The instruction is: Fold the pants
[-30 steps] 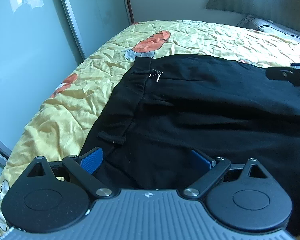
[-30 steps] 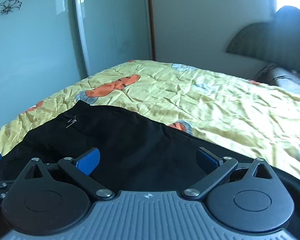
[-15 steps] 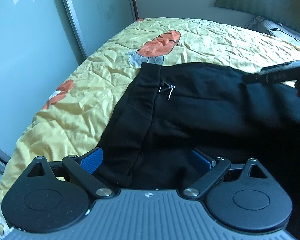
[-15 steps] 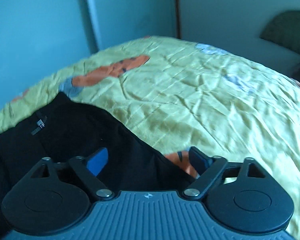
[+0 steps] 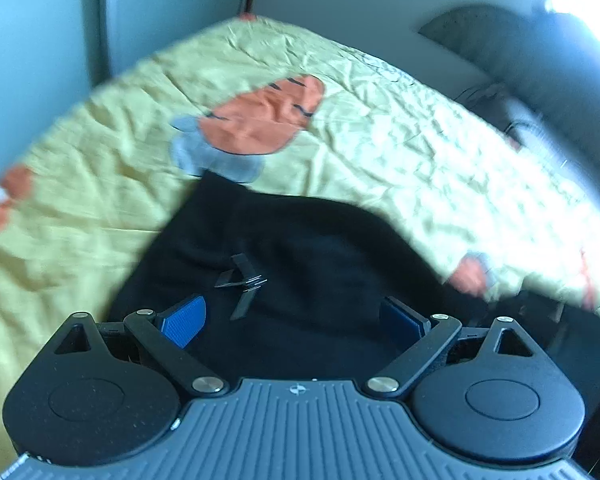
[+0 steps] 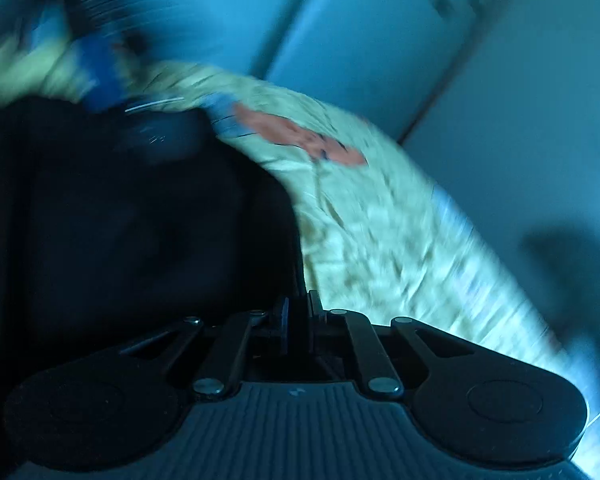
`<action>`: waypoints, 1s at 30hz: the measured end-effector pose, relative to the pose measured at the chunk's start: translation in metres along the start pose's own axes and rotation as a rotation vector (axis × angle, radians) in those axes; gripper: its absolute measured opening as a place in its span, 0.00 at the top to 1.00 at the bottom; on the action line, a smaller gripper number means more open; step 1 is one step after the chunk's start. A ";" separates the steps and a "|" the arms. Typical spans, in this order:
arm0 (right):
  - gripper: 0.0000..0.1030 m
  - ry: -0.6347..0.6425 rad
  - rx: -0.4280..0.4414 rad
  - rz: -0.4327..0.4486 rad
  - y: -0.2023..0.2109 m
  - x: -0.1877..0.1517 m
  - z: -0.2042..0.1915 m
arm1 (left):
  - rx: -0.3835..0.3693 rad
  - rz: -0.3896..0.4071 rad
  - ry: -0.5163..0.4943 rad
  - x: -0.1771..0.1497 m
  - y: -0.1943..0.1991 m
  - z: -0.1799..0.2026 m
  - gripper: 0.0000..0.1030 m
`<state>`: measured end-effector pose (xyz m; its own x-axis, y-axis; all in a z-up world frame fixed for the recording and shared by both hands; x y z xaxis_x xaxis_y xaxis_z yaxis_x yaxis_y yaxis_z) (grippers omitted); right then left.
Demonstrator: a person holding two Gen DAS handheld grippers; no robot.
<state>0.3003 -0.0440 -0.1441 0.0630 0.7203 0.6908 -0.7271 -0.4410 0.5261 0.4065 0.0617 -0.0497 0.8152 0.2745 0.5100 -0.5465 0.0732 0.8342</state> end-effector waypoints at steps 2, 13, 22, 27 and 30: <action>0.93 0.179 -0.076 0.001 0.007 -0.002 -0.026 | -0.085 -0.040 0.102 0.009 -0.012 0.004 0.08; 0.93 0.224 -0.129 0.049 0.015 -0.004 -0.034 | -0.158 -0.168 0.279 0.031 -0.052 0.018 0.66; 0.92 0.165 -0.143 0.056 0.007 0.005 -0.023 | -0.161 -0.092 0.242 0.011 -0.040 0.021 0.92; 0.81 0.129 -0.151 0.041 -0.009 0.017 -0.019 | -0.191 -0.023 0.238 -0.002 -0.015 0.021 0.92; 0.81 0.117 -0.154 0.071 -0.014 0.029 -0.017 | -0.199 0.014 0.225 -0.011 -0.001 0.021 0.92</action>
<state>0.3006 -0.0083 -0.1397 -0.0658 0.7513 0.6566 -0.8237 -0.4124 0.3893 0.4021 0.0385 -0.0512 0.7566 0.4807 0.4432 -0.6022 0.2483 0.7588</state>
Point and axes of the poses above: each gripper's, at about its wrist camera, not at the fingertips, and y roughly against the way its jaws point, z to its right, x to its top, the point moved 9 cm from there along -y, roughly the way its jaws point, and after that the axes turned 4 degrees about x, right-handed, at the moved point
